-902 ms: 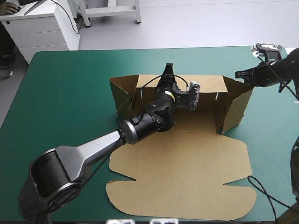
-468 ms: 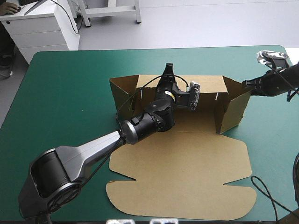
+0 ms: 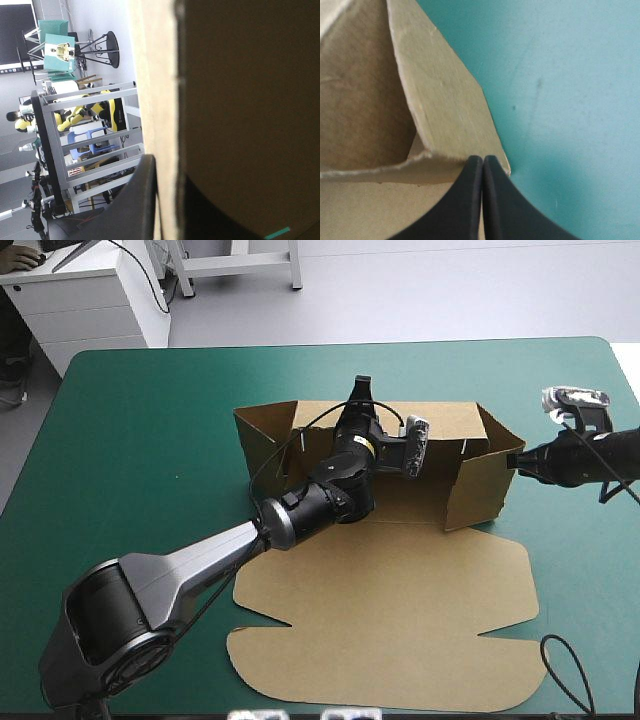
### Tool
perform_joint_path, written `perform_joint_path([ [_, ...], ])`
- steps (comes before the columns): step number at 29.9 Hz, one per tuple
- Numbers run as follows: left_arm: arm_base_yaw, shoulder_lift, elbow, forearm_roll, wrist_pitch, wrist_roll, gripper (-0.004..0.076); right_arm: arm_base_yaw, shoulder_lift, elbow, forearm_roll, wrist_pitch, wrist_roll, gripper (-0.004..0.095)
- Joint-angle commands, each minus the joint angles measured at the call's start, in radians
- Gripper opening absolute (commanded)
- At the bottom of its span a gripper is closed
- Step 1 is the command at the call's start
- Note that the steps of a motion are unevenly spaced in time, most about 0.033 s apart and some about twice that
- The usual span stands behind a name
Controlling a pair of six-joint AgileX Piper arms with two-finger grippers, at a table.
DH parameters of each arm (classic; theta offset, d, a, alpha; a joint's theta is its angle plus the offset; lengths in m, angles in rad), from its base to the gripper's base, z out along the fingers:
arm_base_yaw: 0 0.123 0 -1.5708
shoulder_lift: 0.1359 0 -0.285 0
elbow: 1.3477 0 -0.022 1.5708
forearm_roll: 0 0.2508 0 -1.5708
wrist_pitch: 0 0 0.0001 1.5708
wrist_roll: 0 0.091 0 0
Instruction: Fold the box
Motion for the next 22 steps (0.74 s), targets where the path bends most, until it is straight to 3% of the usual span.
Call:
perform_joint_path([
  [1, -0.002, -0.02, -0.005, -0.082, 0.071, -0.008, -0.0008, -0.002, -0.074, 0.037, 0.032, -0.055, -0.018, -0.0014],
  [9, -0.002, -0.02, -0.005, -0.082, 0.066, -0.008, -0.0008, 0.008, -0.135, 0.092, 0.07, -0.094, -0.03, -0.0013],
  [12, -0.002, -0.02, -0.005, -0.082, 0.066, -0.008, -0.0008, 0.063, -0.135, 0.091, 0.066, -0.09, -0.054, -0.0005],
  [15, -0.002, -0.02, -0.005, -0.082, 0.068, -0.008, -0.0008, 0.155, -0.13, 0.091, 0.002, -0.118, -0.031, 0.0134],
  [18, -0.002, -0.02, -0.005, -0.082, 0.077, -0.008, -0.0008, 0.24, -0.13, 0.091, -0.153, -0.167, 0.103, 0.0361],
  [22, -0.002, -0.02, -0.005, -0.082, 0.091, -0.008, -0.0008, 0.286, -0.13, 0.091, -0.329, -0.191, 0.332, 0.0414],
])
